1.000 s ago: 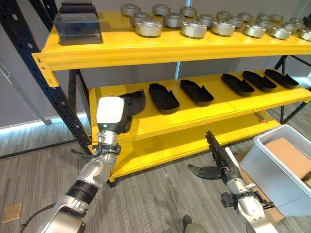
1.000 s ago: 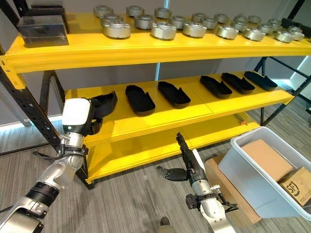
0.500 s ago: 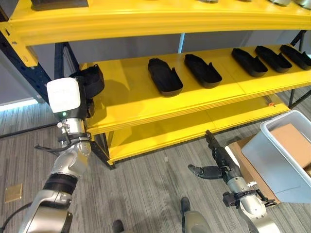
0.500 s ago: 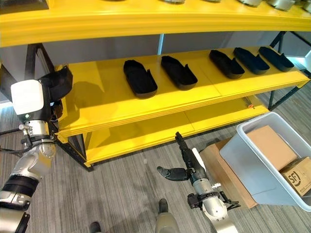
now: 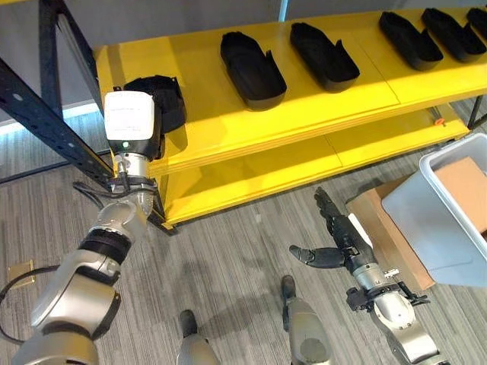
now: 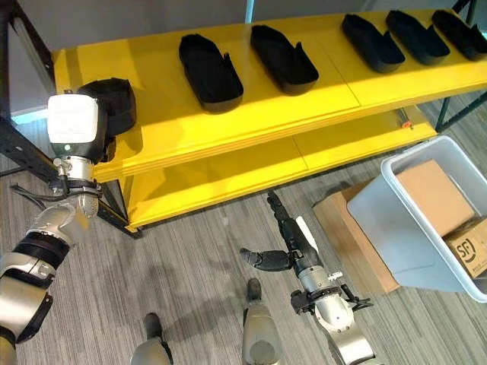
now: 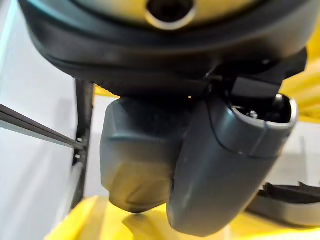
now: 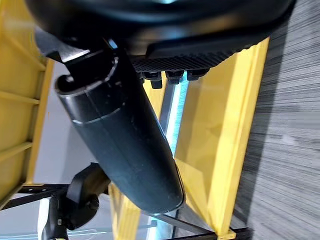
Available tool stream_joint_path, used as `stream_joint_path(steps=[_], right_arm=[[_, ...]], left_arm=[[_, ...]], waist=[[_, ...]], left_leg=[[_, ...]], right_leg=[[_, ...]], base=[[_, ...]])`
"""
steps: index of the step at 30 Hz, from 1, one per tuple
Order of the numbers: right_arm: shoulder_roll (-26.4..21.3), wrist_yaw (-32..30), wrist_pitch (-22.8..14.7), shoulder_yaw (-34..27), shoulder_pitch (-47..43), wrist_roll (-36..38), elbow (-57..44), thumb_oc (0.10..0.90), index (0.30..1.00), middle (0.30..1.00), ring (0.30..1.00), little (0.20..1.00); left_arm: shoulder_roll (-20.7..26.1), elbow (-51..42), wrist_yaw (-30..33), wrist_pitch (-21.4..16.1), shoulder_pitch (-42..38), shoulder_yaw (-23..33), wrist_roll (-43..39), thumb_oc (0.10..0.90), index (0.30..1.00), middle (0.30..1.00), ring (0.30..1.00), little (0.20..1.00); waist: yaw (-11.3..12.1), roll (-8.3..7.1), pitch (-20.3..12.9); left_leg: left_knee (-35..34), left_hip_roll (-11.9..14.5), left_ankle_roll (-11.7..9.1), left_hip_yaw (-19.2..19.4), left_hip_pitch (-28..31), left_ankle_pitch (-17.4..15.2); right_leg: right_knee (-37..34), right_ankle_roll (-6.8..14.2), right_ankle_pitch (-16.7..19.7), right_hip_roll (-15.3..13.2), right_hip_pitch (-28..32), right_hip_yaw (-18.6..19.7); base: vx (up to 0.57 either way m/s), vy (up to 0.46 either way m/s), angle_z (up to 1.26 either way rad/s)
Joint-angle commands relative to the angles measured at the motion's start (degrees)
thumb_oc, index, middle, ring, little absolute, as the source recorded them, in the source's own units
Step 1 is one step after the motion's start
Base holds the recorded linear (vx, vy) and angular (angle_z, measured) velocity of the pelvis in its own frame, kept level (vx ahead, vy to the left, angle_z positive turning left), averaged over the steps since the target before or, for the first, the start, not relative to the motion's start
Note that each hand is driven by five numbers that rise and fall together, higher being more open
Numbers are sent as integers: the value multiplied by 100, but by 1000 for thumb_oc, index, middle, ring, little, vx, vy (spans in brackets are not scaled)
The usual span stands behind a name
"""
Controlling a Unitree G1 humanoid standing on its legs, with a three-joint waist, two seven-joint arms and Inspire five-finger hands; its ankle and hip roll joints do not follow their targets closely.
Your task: Move parts from the plastic box to the shelf.
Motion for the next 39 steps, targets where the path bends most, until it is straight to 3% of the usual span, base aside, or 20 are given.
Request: stream_joint_path(steps=[1, 11, 21, 39], right_arm=[[-117, -100, -797, -124, -232, 258, -744, 900, 1000, 1000, 1000, 1000], [-266, -100, -881, -64, -264, 358, -795, 900, 1000, 1000, 1000, 1000], [-417, -49, -976, -103, -297, 449, -801, 900, 1000, 1000, 1000, 1000], [-485, -217, -1031, -504, -123, 399, -914, 900, 1000, 1000, 1000, 1000]], left_arm=[[407, -2, 365, -133, -1031, 79, 104, 400, 300, 300, 300, 300], [250, 1105, 201, -174, -1356, -183, -254, 400, 300, 300, 300, 300], [590, 1857, -9, -262, -1381, -574, -26, 400, 300, 300, 300, 300], [916, 2023, -182, -248, -1744, -1103, 270, 400, 300, 300, 300, 300]], waist=[[-12, -72, -573], [-111, -41, -505], [-149, -16, -513], [-268, 34, -624]], left_leg=[[304, 175, 233, 73, -363, 165], [414, 239, 186, 34, -638, 213], [558, 280, 167, 43, -887, 168], [933, 208, 228, 4, -1609, 20]], right_leg=[[531, 16, -301, 59, -94, -14], [640, -22, -290, 137, -417, 89], [682, -7, -266, 168, -646, 155], [500, 58, -69, 135, -1078, 261]], base=[[-24, -10, -6], [-13, -8, -5], [2, 5, -3], [18, 21, -1]])
